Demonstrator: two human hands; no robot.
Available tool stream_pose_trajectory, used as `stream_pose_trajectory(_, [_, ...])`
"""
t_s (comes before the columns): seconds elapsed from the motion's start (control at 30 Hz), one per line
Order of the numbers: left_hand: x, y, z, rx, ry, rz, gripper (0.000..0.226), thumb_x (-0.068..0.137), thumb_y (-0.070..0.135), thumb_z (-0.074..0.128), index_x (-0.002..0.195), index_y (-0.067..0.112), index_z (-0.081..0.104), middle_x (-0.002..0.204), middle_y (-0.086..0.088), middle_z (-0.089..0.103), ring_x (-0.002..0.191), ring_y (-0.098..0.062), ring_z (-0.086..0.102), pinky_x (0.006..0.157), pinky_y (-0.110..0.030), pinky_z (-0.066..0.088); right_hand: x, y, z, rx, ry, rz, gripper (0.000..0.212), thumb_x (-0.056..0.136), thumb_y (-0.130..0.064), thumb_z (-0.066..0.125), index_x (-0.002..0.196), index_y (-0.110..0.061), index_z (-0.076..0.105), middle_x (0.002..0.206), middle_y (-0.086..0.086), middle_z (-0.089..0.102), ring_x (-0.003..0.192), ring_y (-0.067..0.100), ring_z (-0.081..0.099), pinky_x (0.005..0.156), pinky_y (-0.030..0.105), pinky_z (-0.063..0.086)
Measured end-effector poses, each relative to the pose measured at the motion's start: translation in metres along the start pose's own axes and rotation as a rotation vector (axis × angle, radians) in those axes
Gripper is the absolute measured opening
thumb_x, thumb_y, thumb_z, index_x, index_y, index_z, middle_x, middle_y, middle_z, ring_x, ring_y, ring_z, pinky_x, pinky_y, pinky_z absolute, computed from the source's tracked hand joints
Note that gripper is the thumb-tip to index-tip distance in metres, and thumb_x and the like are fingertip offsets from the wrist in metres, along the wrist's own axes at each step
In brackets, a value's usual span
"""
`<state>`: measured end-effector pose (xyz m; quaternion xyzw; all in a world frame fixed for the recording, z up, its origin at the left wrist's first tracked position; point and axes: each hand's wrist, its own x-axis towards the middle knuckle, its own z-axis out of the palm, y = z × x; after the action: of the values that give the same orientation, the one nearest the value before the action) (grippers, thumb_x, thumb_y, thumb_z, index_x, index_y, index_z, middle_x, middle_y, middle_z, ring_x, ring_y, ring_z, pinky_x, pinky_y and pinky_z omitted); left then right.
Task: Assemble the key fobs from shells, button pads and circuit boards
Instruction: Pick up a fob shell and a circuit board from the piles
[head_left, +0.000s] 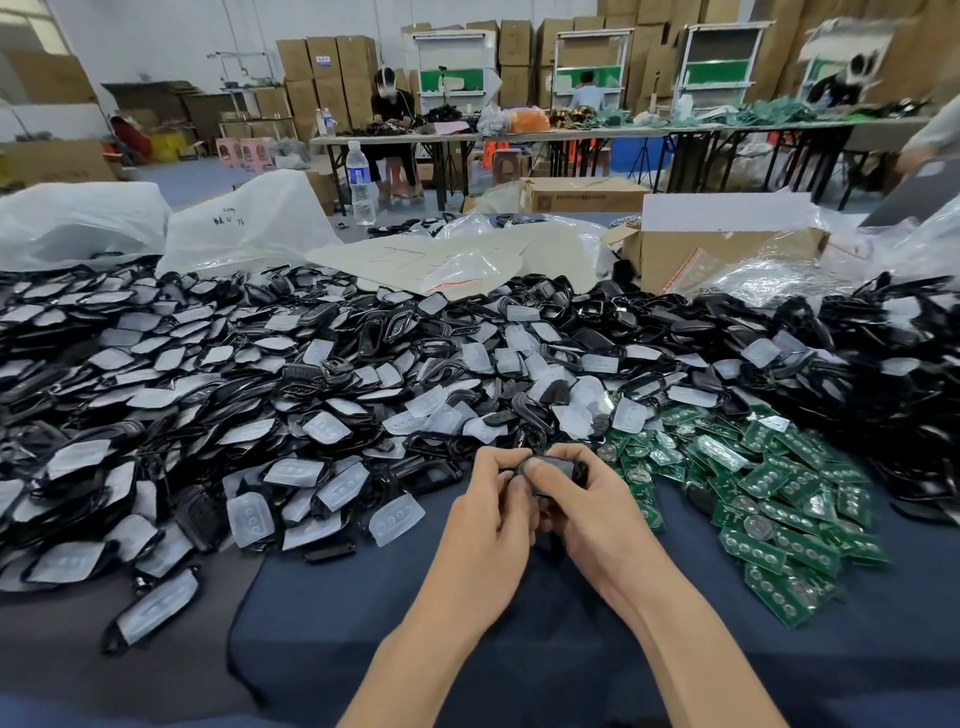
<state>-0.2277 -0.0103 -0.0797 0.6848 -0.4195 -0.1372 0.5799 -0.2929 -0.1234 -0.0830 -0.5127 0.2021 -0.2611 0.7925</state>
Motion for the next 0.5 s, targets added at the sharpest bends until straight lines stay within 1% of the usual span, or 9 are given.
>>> stream_pose_trajectory(0.07, [-0.001,0.0,0.0,0.036,-0.007,0.015,0.02,0.105,0.021,0.04,0.111,0.039,0.047,0.07,0.013,0.059,0.062,-0.003,0.054,0.057,-0.018,0.042,0.0,-0.002,-0.001,-0.047,0.0,0.008,0.035,0.071,-0.022,0.079,0.096,-0.014,0.056,0.071,0.008,0.066,0.054,0.021,0.055,0.049,0.032,0.044])
stream_pose_trajectory(0.13, [-0.002,0.001,0.0,0.065,-0.023,0.019,0.022,0.106,0.018,0.04,0.113,0.038,0.046,0.074,0.019,0.062,0.064,-0.001,0.057,0.057,-0.01,0.039,-0.001,-0.003,-0.003,-0.123,0.007,0.001,0.039,0.066,-0.027,0.08,0.097,-0.018,0.058,0.07,0.006,0.067,0.055,0.022,0.055,0.048,0.031,0.043])
stream_pose_trajectory(0.17, [-0.003,0.001,0.0,0.076,-0.03,0.019,0.023,0.106,0.018,0.04,0.113,0.038,0.045,0.075,0.02,0.063,0.064,-0.001,0.058,0.058,-0.009,0.039,-0.001,-0.003,-0.005,-0.162,0.009,-0.01,0.038,0.065,-0.029,0.079,0.096,-0.02,0.059,0.07,0.006,0.067,0.056,0.023,0.055,0.048,0.031,0.043])
stream_pose_trajectory(0.23, [-0.003,0.001,0.001,0.081,-0.034,0.007,0.025,0.106,0.019,0.04,0.112,0.042,0.046,0.075,0.018,0.063,0.063,-0.002,0.057,0.057,-0.011,0.039,-0.003,-0.003,-0.007,-0.228,0.008,-0.032,0.03,0.069,-0.03,0.078,0.094,-0.025,0.062,0.071,0.005,0.069,0.058,0.023,0.057,0.049,0.031,0.046])
stream_pose_trajectory(0.33, [-0.002,0.0,0.0,0.015,0.013,-0.058,0.027,0.105,0.019,0.042,0.107,0.044,0.052,0.067,0.011,0.062,0.06,-0.003,0.054,0.055,-0.016,0.042,-0.008,-0.001,-0.008,-0.291,0.001,-0.071,0.019,0.078,-0.03,0.076,0.093,-0.035,0.067,0.079,0.0,0.073,0.061,0.016,0.061,0.056,0.026,0.051])
stream_pose_trajectory(0.37, [-0.002,0.001,-0.001,-0.021,0.03,-0.083,0.027,0.105,0.018,0.042,0.107,0.042,0.054,0.065,0.01,0.061,0.059,-0.005,0.054,0.056,-0.018,0.043,-0.009,0.0,-0.009,-0.273,0.0,-0.081,0.017,0.083,-0.028,0.076,0.097,-0.034,0.069,0.084,0.0,0.074,0.064,0.015,0.063,0.059,0.025,0.051])
stream_pose_trajectory(0.43, [0.0,0.002,-0.002,-0.092,0.047,-0.125,0.024,0.105,0.016,0.042,0.109,0.036,0.056,0.063,0.008,0.06,0.059,-0.008,0.054,0.058,-0.019,0.044,-0.011,0.001,-0.01,-0.139,-0.006,-0.079,0.013,0.095,-0.016,0.068,0.107,-0.022,0.071,0.088,0.003,0.073,0.072,0.015,0.065,0.062,0.026,0.053])
stream_pose_trajectory(0.5, [0.002,0.003,-0.004,-0.137,0.046,-0.154,0.024,0.105,0.013,0.041,0.111,0.031,0.056,0.062,0.006,0.058,0.06,-0.009,0.053,0.06,-0.019,0.044,-0.012,0.0,-0.01,-0.074,-0.007,-0.066,0.016,0.1,-0.007,0.059,0.11,-0.012,0.07,0.088,0.007,0.072,0.073,0.017,0.065,0.063,0.026,0.054])
